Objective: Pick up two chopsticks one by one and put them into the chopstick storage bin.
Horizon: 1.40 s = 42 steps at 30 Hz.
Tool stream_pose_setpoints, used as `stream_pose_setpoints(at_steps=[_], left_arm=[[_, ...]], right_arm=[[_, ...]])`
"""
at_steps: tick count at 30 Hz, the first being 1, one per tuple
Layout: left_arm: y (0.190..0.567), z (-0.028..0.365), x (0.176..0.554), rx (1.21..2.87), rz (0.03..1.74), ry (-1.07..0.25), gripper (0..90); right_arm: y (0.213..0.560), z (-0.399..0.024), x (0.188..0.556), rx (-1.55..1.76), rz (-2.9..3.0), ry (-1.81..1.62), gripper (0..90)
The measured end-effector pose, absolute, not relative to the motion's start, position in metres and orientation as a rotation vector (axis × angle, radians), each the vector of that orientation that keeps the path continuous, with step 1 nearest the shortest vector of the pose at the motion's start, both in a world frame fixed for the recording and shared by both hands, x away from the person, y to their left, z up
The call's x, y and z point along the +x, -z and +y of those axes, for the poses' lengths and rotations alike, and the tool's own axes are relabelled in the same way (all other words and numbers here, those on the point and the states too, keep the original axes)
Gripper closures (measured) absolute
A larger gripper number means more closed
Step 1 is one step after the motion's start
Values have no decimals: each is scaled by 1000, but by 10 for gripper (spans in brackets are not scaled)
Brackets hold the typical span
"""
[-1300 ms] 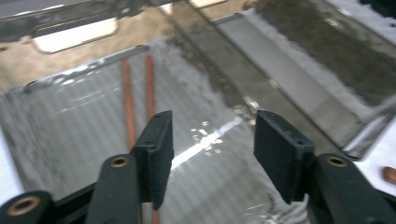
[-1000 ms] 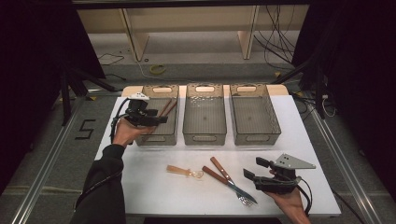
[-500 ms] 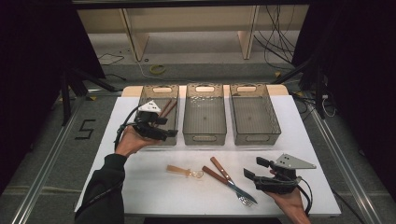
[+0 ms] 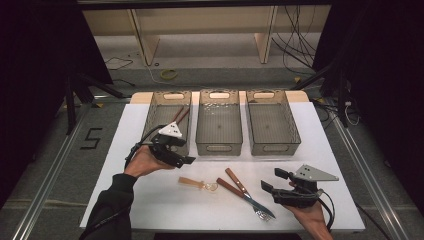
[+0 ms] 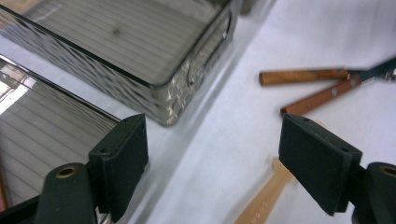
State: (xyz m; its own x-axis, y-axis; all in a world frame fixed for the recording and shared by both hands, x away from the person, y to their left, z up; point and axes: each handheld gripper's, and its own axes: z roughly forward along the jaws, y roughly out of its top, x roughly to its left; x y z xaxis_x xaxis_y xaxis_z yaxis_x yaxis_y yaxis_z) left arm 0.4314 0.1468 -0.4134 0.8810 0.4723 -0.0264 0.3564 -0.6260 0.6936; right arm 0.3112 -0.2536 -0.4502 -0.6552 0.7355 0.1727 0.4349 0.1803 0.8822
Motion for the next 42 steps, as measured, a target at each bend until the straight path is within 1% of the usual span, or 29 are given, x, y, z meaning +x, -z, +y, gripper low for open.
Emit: stream_pose_setpoints(at_steps=[9,17,26,31,34,42], left_arm=[[424,138,425,2379,544,-162,223],[426,131,418,2444,491,-159,217],[433,125,415,2501,470,-138,220],[439,119,412,2549,442,-106,220],[444,116,411,2586,439,-109,220],[450,114,411,2626,423,-89,223]], right_arm=[[450,-254,311,1121,2168,-1463,291],[450,-254,311,1114,2169,-1461,291],[449,-254,310,1109,2165,-1458,291],[450,-254,311,1105,2176,-1454,291],[451,-254,310,1100,2177,-1454,291],[451,-258,311,1106,2174,-1458,291]])
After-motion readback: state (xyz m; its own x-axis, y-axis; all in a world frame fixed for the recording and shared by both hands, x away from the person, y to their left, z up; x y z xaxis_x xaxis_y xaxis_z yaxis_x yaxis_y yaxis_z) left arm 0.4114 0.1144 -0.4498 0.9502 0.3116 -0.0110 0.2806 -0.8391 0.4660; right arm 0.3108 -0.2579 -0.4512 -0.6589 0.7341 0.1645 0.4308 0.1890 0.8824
